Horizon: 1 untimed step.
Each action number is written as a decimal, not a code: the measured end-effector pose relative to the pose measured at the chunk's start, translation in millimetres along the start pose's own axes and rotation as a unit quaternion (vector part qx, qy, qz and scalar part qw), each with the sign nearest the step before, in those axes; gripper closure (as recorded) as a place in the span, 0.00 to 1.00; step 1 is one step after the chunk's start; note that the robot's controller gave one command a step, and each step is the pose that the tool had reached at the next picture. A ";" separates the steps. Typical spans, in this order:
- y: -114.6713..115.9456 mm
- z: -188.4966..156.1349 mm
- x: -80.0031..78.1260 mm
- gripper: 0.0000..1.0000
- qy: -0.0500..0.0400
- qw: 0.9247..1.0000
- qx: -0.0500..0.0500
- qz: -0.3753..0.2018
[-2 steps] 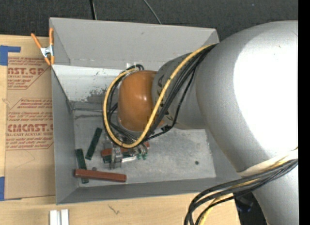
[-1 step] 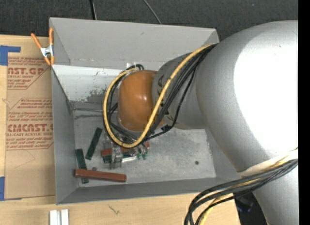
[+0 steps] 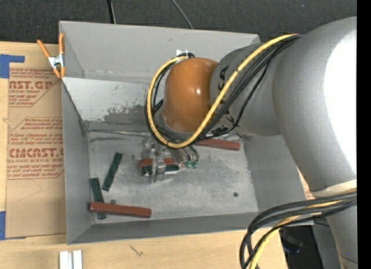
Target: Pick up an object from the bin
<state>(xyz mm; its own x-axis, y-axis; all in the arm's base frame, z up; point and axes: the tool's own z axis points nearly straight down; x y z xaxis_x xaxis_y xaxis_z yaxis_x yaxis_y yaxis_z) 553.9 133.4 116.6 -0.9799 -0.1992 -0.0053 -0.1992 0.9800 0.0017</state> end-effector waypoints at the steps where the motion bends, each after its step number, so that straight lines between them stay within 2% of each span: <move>1: 46.4 -124.7 48.2 1.00 0.002 1.000 0.001 0.012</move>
Offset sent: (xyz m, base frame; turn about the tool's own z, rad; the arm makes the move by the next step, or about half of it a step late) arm 0.0000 0.0000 0.0000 0.0000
